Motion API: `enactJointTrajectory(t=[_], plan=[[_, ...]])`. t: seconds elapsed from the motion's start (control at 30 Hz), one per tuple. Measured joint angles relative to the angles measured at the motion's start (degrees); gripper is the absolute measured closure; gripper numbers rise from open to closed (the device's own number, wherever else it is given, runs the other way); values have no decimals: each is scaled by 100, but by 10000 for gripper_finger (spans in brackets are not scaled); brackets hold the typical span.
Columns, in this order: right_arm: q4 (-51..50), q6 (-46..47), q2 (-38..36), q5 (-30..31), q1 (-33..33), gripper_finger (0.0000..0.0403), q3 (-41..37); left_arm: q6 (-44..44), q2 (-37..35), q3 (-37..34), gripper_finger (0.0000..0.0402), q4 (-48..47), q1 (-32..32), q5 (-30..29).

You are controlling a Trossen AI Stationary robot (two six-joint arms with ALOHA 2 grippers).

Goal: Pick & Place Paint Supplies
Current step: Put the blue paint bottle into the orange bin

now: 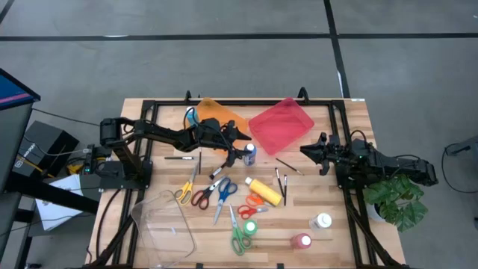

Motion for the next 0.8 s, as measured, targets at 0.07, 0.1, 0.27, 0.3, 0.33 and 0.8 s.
enactJointTrajectory(t=[0.07, 0.1, 0.27, 0.3, 0.33, 0.8], plan=[[-1, 0, -2, 0, 0, 346, -1, -1, 0, 0, 136, -23, -11, -156], [0, 0, -2, 0, 0, 346, -2, -2, 0, 0, 140, -24, -11, -203], [-2, 0, -2, 0, 0, 346, 0, -3, 0, 0, 183, -24, -11, -222], [-2, 0, 0, 0, 0, 346, 0, -3, 0, 0, 193, -24, -11, -206], [0, 0, 0, 0, 0, 346, -2, -3, 0, 0, 203, -29, -11, -184], [-1, 2, -1, 0, 0, 346, 0, 17, 70, 4, 296, -133, -11, -181]])
